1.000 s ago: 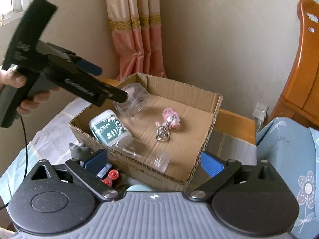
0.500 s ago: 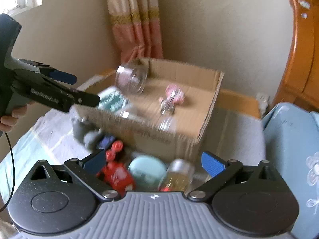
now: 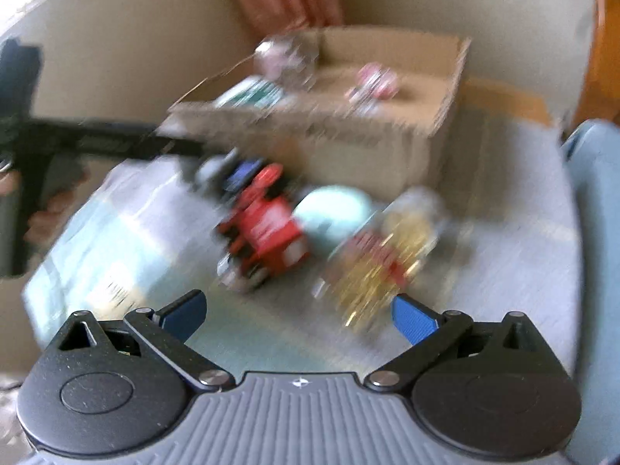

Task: Organize rigid objects
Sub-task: 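Move the left tool to the gray cat figurine while the right tool approaches the capsule bottle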

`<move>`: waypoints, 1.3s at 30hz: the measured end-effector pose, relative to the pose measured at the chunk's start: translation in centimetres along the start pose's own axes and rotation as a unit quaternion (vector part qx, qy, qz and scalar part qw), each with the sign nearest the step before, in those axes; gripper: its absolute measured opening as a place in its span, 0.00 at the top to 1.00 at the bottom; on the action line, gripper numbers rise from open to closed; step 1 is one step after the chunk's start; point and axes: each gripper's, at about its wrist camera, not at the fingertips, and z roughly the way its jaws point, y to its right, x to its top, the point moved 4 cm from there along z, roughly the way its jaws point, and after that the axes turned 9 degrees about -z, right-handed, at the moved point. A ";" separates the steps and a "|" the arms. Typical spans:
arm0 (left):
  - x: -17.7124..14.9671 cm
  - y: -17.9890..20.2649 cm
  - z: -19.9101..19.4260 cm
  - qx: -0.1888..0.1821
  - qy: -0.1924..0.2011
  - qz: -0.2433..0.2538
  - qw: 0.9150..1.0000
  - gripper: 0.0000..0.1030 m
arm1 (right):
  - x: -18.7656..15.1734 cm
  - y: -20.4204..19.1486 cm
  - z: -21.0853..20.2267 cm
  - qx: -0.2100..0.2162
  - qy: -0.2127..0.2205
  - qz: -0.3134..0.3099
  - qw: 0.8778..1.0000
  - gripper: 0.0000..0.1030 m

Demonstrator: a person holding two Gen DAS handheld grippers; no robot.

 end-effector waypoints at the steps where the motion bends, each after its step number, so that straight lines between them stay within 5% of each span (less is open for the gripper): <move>1: 0.0 0.2 0.0 0.002 0.001 0.004 1.000 0.06 | 0.0 -0.2 -0.2 -0.012 0.000 -0.012 1.000 0.00; 9: -0.6 1.2 -0.1 -0.017 -0.002 0.021 1.000 0.06 | 3.0 4.4 -0.6 -0.028 0.058 -0.015 0.998 0.00; 17: -1.1 1.3 0.7 -0.017 -0.014 0.018 1.000 0.06 | 4.6 6.4 1.6 0.023 0.041 -0.039 0.998 0.00; 25: -1.4 1.3 1.8 -0.013 -0.021 0.019 0.999 0.06 | 1.7 4.5 0.7 0.045 0.012 -0.022 0.999 0.00; 39: -1.7 0.1 2.3 -0.004 -0.016 -0.011 1.000 0.06 | -0.6 0.5 1.1 -0.119 0.018 -0.055 0.991 0.00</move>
